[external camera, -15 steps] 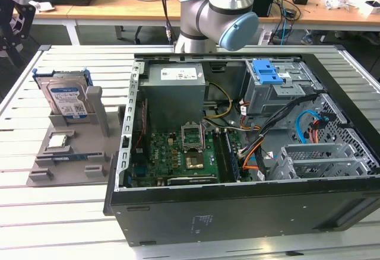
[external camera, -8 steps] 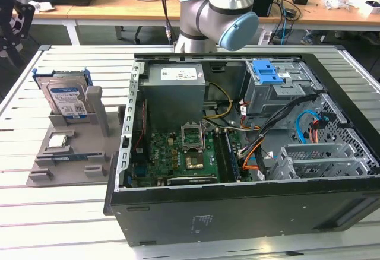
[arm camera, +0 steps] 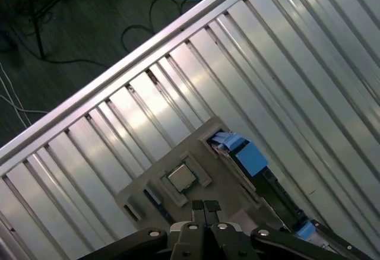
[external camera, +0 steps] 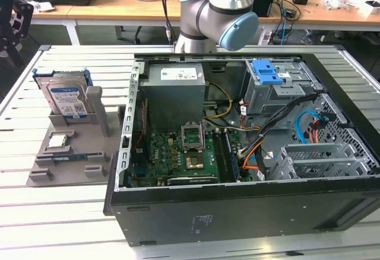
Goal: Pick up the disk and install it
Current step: 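Pick up the disk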
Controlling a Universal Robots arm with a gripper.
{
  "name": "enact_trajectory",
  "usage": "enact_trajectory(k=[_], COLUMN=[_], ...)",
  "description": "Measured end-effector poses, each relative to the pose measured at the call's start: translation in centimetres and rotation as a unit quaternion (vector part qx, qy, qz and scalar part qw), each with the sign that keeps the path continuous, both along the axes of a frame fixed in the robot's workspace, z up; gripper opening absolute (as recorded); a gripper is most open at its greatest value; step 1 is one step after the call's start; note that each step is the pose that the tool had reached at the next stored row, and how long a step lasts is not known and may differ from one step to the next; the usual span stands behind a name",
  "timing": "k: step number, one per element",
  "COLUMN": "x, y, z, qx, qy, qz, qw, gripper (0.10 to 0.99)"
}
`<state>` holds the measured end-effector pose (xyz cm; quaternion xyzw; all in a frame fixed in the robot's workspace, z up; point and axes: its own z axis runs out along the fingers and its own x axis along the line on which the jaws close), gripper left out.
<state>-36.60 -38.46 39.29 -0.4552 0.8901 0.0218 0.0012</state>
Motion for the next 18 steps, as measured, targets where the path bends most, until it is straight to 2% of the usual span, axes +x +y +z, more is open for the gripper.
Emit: enact_trajectory(k=[5, 11, 15, 18], x=[0.0, 0.0, 0.0, 0.0], y=[0.0, 0.0, 0.0, 0.01], z=[0.0, 0.0, -0.01, -0.01], qx=[0.0, 0.0, 0.0, 0.0], qy=[0.0, 0.0, 0.0, 0.0], qz=[0.044, 0.097, 0.138, 0.175], qw=[0.999, 0.9953, 0.9904, 0.9846], gripper=[0.102, 0.102, 0.102, 0.102])
